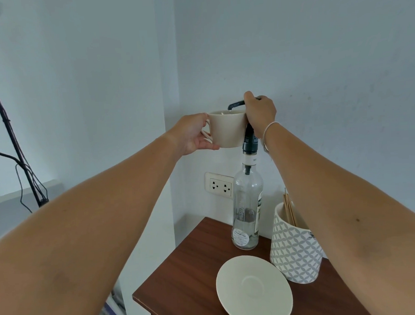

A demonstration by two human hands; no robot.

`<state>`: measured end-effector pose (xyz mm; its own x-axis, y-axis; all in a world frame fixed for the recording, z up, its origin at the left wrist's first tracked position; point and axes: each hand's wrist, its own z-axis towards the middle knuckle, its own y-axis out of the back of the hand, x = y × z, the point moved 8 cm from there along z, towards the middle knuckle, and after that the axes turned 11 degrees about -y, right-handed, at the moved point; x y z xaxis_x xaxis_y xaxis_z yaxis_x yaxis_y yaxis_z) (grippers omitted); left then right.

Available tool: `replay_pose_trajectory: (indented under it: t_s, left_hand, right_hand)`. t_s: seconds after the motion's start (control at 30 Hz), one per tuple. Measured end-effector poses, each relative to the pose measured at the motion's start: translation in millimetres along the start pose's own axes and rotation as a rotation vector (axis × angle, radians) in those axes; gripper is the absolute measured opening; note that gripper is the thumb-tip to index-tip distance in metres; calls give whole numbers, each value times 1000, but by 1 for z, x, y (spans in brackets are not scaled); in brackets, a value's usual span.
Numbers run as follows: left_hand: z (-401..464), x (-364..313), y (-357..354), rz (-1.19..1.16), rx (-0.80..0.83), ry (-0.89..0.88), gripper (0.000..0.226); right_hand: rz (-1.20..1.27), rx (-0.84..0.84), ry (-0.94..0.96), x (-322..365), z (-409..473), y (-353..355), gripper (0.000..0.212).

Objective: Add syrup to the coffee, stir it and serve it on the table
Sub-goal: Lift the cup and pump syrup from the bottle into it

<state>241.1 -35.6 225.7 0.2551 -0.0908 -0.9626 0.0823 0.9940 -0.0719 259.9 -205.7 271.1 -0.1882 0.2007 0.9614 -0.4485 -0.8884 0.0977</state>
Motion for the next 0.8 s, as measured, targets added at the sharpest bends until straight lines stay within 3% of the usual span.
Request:
replay_pose_trajectory:
  t_s: [0.23,0.37,0.8]
  left_hand:
    - [0,1,0,-8,-2,-7,54]
    - [-4,-1,-2,-14,9,-1,43]
    - [0,-6,-1,13,-6,-17,54]
  right_hand:
    - [2,3,-11,-2,0,0,34]
    - [-7,22,-23,-4,1,-1,37]
    - [24,53,-53,1,4,-5,29]
